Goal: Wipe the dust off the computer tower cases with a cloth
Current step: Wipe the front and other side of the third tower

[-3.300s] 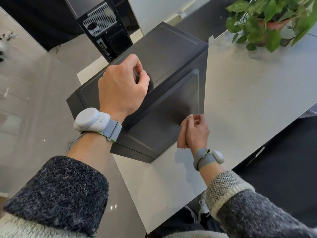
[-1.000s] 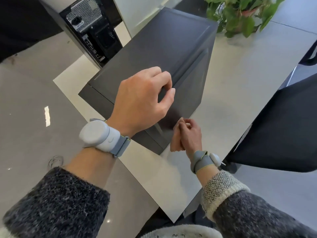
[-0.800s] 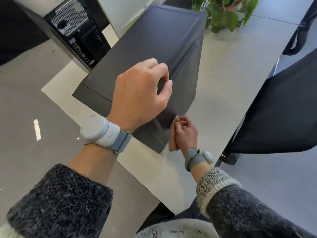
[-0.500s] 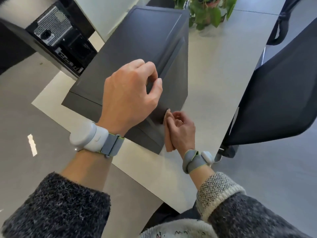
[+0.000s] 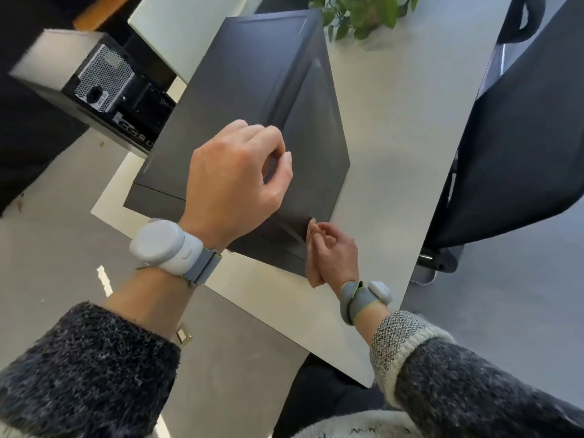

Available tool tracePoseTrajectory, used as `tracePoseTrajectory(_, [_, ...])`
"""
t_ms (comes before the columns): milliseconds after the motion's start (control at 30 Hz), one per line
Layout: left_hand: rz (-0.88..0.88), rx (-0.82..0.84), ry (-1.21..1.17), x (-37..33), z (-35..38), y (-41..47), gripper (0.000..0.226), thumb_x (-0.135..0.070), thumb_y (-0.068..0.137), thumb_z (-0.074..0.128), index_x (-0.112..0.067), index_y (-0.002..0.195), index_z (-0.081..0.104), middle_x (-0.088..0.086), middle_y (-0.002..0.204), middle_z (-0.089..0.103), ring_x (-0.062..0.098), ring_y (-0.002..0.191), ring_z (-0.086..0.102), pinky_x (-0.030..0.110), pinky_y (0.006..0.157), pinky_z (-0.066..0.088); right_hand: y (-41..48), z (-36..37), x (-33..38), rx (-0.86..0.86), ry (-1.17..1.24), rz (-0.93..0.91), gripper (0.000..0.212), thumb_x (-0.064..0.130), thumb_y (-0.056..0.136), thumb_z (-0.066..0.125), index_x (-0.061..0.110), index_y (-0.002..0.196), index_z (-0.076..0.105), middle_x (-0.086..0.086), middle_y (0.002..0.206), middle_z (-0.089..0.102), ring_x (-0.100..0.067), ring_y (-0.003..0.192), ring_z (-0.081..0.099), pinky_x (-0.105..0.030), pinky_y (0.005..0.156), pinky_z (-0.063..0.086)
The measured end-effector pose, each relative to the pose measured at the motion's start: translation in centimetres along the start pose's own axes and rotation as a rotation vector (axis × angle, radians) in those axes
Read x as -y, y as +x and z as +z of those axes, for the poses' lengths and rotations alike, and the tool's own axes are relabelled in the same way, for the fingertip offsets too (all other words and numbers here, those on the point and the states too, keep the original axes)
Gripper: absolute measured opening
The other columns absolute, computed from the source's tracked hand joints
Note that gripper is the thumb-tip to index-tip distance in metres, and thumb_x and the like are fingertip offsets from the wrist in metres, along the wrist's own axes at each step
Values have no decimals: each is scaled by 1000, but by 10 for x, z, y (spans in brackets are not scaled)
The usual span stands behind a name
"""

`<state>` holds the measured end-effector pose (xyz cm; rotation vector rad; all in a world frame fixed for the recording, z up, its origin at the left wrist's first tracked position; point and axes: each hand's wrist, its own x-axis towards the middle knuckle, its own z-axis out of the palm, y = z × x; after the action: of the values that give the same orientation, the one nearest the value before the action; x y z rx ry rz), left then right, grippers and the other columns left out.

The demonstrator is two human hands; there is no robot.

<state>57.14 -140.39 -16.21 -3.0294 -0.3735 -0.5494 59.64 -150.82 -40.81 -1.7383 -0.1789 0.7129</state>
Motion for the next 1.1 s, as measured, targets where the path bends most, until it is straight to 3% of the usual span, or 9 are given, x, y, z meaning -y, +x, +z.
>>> tracePoseTrajectory(100, [63, 70, 54, -2, 1, 4, 26, -37, 100, 55, -21, 79, 61, -9, 68, 53, 16, 72, 46, 33, 56, 43, 2, -8, -10, 41, -52, 125, 19, 34, 99, 67, 26, 111, 80, 2, 106, 79, -21, 106, 72, -35, 97, 56])
tracePoseTrajectory(300, [131, 118, 95, 6, 2, 5, 28, -43, 100, 53, -25, 82, 64, -10, 71, 59, 18, 76, 48, 38, 58, 49, -33, 11, 5, -57, 91, -116, 16, 33, 101, 66, 32, 113, 77, 10, 102, 75, -8, 96, 70, -25, 87, 56])
tracePoseTrajectory(400, [191, 98, 131, 6, 3, 0, 28, -41, 100, 53, -22, 84, 65, -7, 74, 60, 19, 78, 49, 38, 62, 48, -29, 22, -13, -129, 11, 37, 17, 28, 99, 68, 29, 110, 80, 7, 102, 79, -14, 99, 72, -33, 92, 57])
tracePoseTrajectory(500, [364, 113, 94, 7, 5, -3, 26, -34, 101, 53, -16, 86, 64, 0, 78, 61, 24, 75, 53, 43, 77, 46, -34, 23, -21, -118, 1, 133, 18, 30, 98, 70, 27, 112, 81, 5, 106, 80, -14, 104, 73, -31, 97, 56])
tracePoseTrajectory(700, [515, 219, 81, 7, 7, -4, 28, -34, 102, 53, -15, 85, 64, -2, 73, 60, 23, 63, 55, 35, 67, 47, -58, 42, 0, -253, 195, -101, 11, 29, 99, 72, 30, 103, 82, 15, 94, 79, -1, 89, 72, -17, 82, 56])
tracePoseTrajectory(800, [529, 238, 94, 7, 7, -3, 28, -37, 102, 52, -17, 86, 64, -3, 74, 61, 24, 64, 58, 36, 66, 51, -44, 51, -27, -281, 64, 67, 14, 30, 99, 68, 30, 104, 82, 9, 98, 80, -11, 95, 74, -27, 89, 57])
tracePoseTrajectory(900, [548, 231, 69, 8, 8, -3, 29, -38, 103, 52, -17, 87, 65, -2, 76, 62, 25, 65, 60, 36, 65, 53, -41, 50, -51, -205, -3, 227, 17, 33, 100, 67, 27, 106, 82, 1, 104, 80, -20, 105, 73, -27, 91, 54])
tracePoseTrajectory(1033, [563, 227, 92, 10, 11, -4, 30, -40, 103, 51, -17, 87, 64, -1, 76, 62, 25, 65, 60, 37, 65, 53, -70, 58, -37, -292, 183, 17, 15, 36, 99, 70, 29, 103, 82, 12, 93, 79, -4, 90, 73, -24, 84, 58])
tracePoseTrajectory(1100, [573, 231, 105, 10, 11, -3, 31, -40, 103, 51, -17, 86, 64, -1, 76, 62, 25, 65, 59, 35, 63, 49, -79, 71, -32, -333, 289, -47, 13, 33, 99, 70, 29, 102, 82, 13, 92, 78, -5, 88, 74, -22, 80, 59])
